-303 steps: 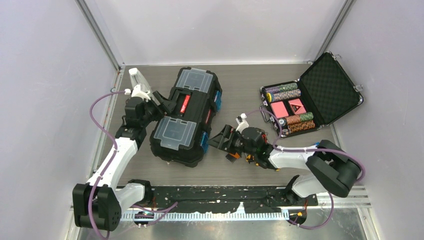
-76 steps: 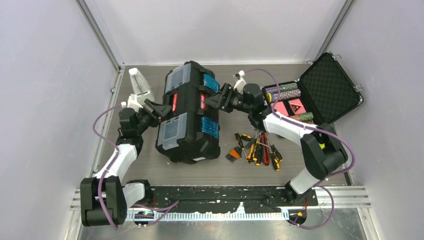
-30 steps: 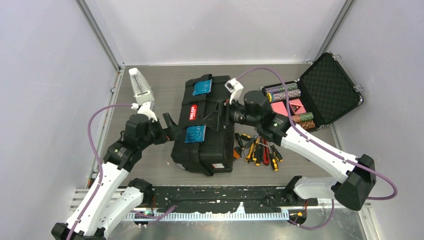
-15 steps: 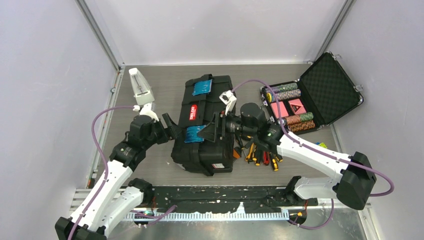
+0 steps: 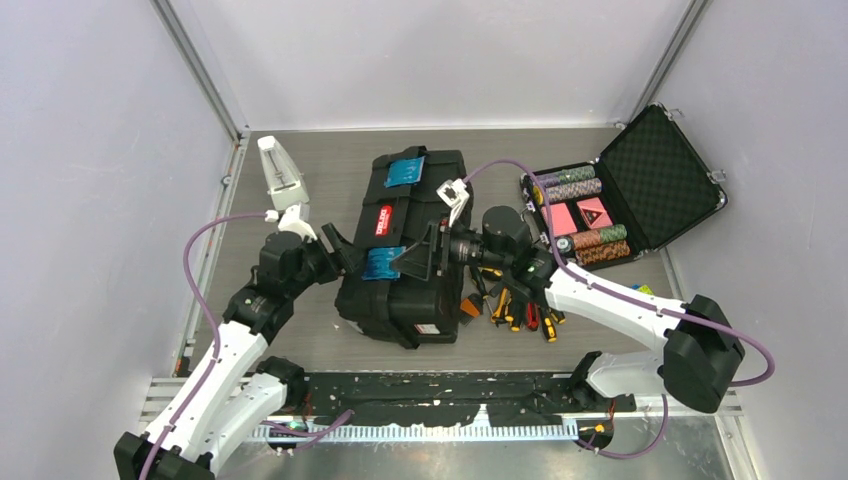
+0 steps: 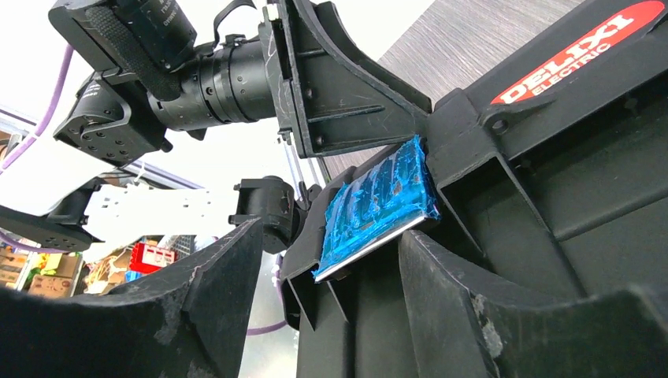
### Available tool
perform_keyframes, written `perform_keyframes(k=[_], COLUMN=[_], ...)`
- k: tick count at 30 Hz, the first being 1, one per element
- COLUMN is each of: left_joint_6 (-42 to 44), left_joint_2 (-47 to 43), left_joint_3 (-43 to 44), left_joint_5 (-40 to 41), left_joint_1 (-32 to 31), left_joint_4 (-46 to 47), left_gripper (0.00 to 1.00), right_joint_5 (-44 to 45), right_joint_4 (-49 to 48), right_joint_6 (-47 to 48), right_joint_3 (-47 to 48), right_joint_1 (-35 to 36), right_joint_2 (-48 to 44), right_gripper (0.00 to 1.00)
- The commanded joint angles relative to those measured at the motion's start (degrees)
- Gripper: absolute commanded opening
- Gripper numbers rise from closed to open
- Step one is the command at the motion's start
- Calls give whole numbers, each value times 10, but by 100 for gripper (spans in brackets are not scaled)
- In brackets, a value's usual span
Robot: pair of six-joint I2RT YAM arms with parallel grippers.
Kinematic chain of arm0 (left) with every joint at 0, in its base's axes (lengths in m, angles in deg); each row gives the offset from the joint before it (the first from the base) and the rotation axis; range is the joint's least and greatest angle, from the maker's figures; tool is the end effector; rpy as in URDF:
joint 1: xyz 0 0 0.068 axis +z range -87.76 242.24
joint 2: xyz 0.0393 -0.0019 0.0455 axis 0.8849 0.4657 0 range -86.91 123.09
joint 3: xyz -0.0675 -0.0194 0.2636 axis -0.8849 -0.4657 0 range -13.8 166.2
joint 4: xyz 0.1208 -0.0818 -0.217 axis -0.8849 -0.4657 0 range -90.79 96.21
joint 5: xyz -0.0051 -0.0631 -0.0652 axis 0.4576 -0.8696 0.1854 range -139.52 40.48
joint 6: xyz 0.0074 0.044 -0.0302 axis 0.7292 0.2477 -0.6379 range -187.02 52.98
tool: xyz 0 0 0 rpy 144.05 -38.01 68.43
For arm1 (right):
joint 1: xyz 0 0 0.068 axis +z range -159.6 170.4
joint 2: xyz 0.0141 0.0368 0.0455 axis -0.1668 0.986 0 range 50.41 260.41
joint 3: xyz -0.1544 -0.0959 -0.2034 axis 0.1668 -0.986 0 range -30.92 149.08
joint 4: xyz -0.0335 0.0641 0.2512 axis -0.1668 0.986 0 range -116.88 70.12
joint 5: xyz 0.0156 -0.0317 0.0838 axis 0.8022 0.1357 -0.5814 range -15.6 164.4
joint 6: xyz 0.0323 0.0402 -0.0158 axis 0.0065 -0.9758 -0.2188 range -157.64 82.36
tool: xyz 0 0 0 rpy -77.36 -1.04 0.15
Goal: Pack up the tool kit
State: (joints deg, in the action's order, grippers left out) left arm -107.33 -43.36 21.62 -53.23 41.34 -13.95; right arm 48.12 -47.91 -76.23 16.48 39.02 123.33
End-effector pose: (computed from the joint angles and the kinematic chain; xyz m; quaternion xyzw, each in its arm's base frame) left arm 0.1637 -0.0650 0.2683 -0.1282 0.8485 -0.2849 0.4270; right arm 0.1832 0.2318 0.3061 -0.2162 0.6988 0.5768 0.3636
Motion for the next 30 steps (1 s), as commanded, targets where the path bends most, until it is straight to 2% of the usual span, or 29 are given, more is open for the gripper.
perform_keyframes(k=[1,3,5,10,16,24,30], left_joint_6=[8,6,2,-5,-10,-21,-44], left_joint_2=[27,25,26,30,39,29,24], left_joint_3=[-32,-32,-32,-38,-46,-61,-74], left_joint_5=[-37,-40,-45,-54,-60,-57,-65], left_joint_1=[-11,-11,-11,-12,-11,-30,-52], left_joint_4=[-46,-43,-38,-27,-17,-8,17], left_gripper=[66,63,61,58,57,52,42], right_joint_5=[-13,15,15,-13,-68,-79,-77], right_joint_4=[99,155,170,156,-50,-99,-165], right_joint_6=[16,33,35,37,15,49,77], right_joint_3=[48,68,75,67,0,8,8], right_joint_1=[22,22,22,30,32,31,31], right_joint_2=[15,10,9,21,34,70,94], right_gripper=[68,69,69,69,69,71,74])
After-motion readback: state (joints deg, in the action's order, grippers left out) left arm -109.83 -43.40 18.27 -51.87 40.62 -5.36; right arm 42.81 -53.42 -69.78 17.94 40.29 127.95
